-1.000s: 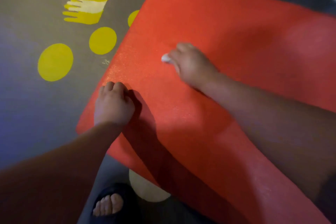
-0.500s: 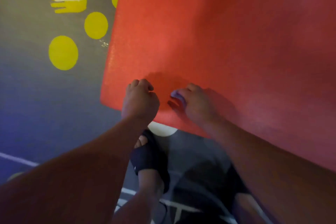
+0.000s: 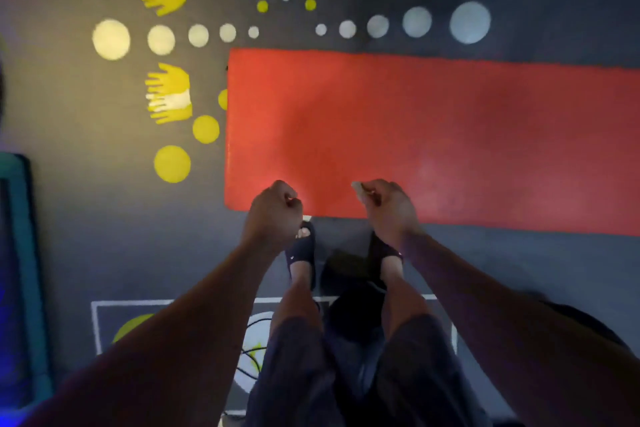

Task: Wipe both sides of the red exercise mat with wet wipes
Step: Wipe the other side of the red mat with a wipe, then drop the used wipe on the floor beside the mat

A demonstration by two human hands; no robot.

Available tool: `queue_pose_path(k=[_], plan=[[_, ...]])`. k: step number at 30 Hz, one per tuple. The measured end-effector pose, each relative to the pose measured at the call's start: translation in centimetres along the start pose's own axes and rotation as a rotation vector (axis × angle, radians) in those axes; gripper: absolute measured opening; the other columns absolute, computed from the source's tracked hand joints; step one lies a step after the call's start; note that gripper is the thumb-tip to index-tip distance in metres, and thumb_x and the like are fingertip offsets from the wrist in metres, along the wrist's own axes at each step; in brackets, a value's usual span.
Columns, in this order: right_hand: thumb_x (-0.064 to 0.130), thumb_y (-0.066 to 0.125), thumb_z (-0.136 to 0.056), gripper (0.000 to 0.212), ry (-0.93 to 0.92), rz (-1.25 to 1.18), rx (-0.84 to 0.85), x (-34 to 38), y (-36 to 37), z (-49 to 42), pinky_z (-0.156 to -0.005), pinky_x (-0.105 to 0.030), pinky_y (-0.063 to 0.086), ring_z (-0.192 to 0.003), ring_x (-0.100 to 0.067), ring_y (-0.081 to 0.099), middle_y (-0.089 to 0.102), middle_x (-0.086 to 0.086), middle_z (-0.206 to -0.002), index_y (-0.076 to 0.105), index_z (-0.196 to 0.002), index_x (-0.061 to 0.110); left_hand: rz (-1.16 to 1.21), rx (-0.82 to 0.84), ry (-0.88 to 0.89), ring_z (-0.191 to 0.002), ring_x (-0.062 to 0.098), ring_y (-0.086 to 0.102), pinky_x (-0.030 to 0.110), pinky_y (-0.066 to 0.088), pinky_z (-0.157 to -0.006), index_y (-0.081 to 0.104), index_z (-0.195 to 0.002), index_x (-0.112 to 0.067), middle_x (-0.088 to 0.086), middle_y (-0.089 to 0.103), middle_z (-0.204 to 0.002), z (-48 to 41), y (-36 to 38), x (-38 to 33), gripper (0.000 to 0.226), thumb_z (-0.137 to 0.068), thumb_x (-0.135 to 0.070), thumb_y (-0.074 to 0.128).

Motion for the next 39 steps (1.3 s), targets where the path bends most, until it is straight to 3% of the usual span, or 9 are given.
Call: queue_pose_path(k=[7, 13, 17, 21, 27, 30, 33, 36, 39], plan=[[0.044, 0.062, -0.096, 0.031, 0.055, -0.071, -0.096, 4.4, -14.3, 9.5, -0.066, -0.027, 0.040, -0.088, -0.026, 0.066, 0.072, -0.008, -0.094, 0.070, -0.106, 0.016, -0.114, 0.032, 0.151, -0.091, 0.034, 0.066, 0.037, 0.053, -0.078, 0.064, -0.106, -0.019, 0.015, 0.071, -0.103, 7.4, -9.6, -9.9, 0.016, -0.094, -0.019, 0.053], [0.044, 0.062, -0.095, 0.038, 0.191, -0.249, -0.244, -2.8, -24.1, 13.5, -0.067, -0.025, 0.037, -0.092, -0.027, 0.067, 0.064, -0.001, -0.083, 0.068, -0.114, 0.011, -0.237, 0.033, 0.248, -0.084, 0.029, 0.064, 0.030, 0.044, -0.071, 0.060, -0.099, -0.023, 0.007, 0.069, -0.096, 12.2, -8.4, -19.6, 0.010, -0.095, -0.022, 0.051], [0.043, 0.064, -0.094, 0.039, 0.267, -0.343, -0.316, -11.8, -31.8, 15.8, -0.065, -0.026, 0.037, -0.084, -0.028, 0.066, 0.063, -0.002, -0.081, 0.066, -0.116, 0.011, -0.330, 0.042, 0.294, -0.081, 0.026, 0.062, 0.028, 0.041, -0.070, 0.064, -0.102, -0.020, 0.007, 0.069, -0.093, 16.3, -1.0, -28.6, 0.014, -0.095, -0.021, 0.052], [0.032, 0.062, -0.096, 0.031, 0.351, -0.396, -0.369, -22.5, -41.2, 20.1, -0.071, -0.032, 0.045, -0.085, -0.030, 0.065, 0.071, -0.012, -0.096, 0.063, -0.120, 0.013, -0.425, 0.117, 0.364, -0.086, 0.028, 0.063, 0.029, 0.041, -0.071, 0.064, -0.103, -0.014, 0.012, 0.070, -0.096, 22.3, 10.0, -38.3, 0.015, -0.096, -0.018, 0.051], [0.012, 0.058, -0.095, 0.028, 0.521, -0.486, -0.510, -38.2, -55.7, 29.3, -0.054, -0.012, 0.036, -0.084, -0.023, 0.063, 0.068, -0.005, -0.092, 0.063, -0.122, 0.005, -0.517, 0.224, 0.538, -0.102, 0.035, 0.066, 0.035, 0.046, -0.084, 0.067, -0.106, -0.010, 0.018, 0.072, -0.105, 32.8, 26.7, -52.7, 0.018, -0.097, -0.016, 0.053], [0.015, 0.058, -0.095, 0.028, 0.624, -0.496, -0.608, -45.0, -61.2, 32.9, -0.068, -0.020, 0.037, -0.103, -0.029, 0.064, 0.071, -0.013, -0.112, 0.065, -0.121, 0.007, -0.537, 0.287, 0.652, -0.098, 0.032, 0.066, 0.035, 0.046, -0.082, 0.068, -0.103, -0.008, 0.017, 0.072, -0.101, 37.0, 33.8, -59.2, 0.015, -0.096, -0.014, 0.056], [0.017, 0.057, -0.095, 0.030, 0.709, -0.560, -0.683, -50.9, -65.6, 35.1, -0.084, -0.029, 0.045, -0.109, -0.032, 0.062, 0.069, -0.015, -0.118, 0.065, -0.121, 0.007, -0.567, 0.338, 0.734, -0.095, 0.031, 0.067, 0.034, 0.045, -0.077, 0.067, -0.097, -0.010, 0.016, 0.072, -0.096, 40.1, 40.6, -65.6, 0.012, -0.096, -0.012, 0.056], [0.017, 0.056, -0.094, 0.029, 0.732, -0.624, -0.735, -55.8, -69.7, 35.6, -0.086, -0.033, 0.047, -0.107, -0.033, 0.061, 0.068, -0.015, -0.119, 0.064, -0.120, 0.007, -0.591, 0.377, 0.772, -0.095, 0.030, 0.066, 0.032, 0.041, -0.072, 0.066, -0.096, -0.013, 0.012, 0.070, -0.094, 42.5, 47.2, -71.4, 0.011, -0.096, -0.013, 0.055], [0.020, 0.057, -0.095, 0.031, 0.749, -0.694, -0.775, -61.2, -74.1, 34.9, -0.087, -0.033, 0.048, -0.107, -0.031, 0.061, 0.066, -0.012, -0.121, 0.062, -0.123, 0.009, -0.610, 0.426, 0.835, -0.096, 0.030, 0.066, 0.033, 0.044, -0.078, 0.064, -0.093, -0.014, 0.015, 0.072, -0.099, 44.3, 54.6, -76.9, 0.010, -0.096, -0.013, 0.055]])
Point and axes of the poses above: each hand's wrist, its own z-axis away from the middle knuckle, its own y-axis out of the palm, x = y × z, the point moved 1 cm from there along -z, towards the middle knuckle
